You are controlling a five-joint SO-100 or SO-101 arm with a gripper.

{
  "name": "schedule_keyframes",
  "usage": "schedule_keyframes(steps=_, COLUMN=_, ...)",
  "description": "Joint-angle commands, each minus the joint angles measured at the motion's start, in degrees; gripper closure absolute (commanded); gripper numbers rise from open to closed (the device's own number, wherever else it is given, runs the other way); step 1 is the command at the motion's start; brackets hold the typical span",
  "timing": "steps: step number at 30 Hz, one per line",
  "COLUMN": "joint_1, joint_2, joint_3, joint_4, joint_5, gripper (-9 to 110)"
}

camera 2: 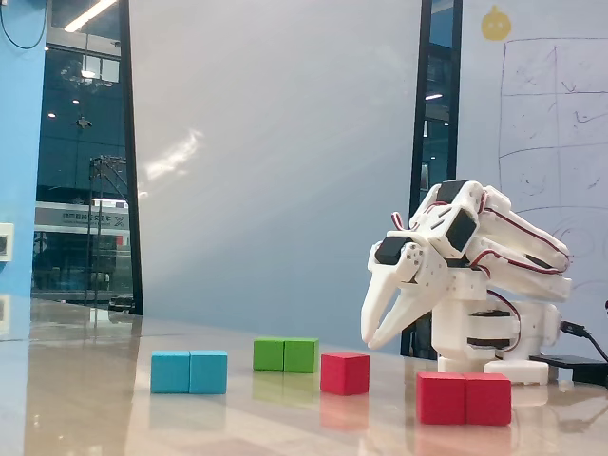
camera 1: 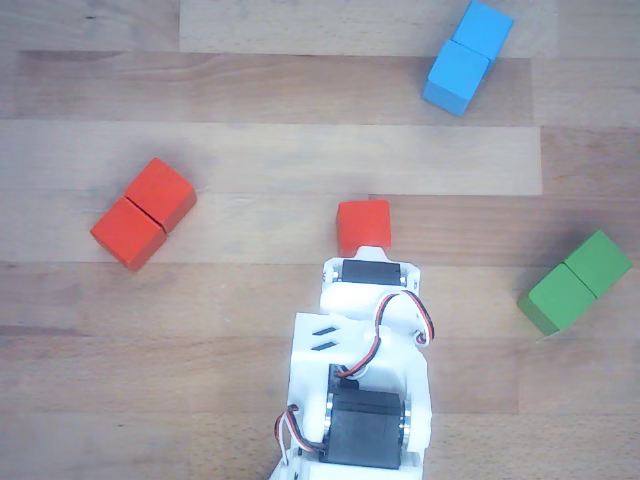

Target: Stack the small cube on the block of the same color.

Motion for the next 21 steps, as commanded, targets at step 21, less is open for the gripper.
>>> schedule_keyframes(steps=21, joint_1=0.2, joint_2=-39.6, joint_3=-42.6, joint_4=0.0, joint_5=-0.3, gripper=101)
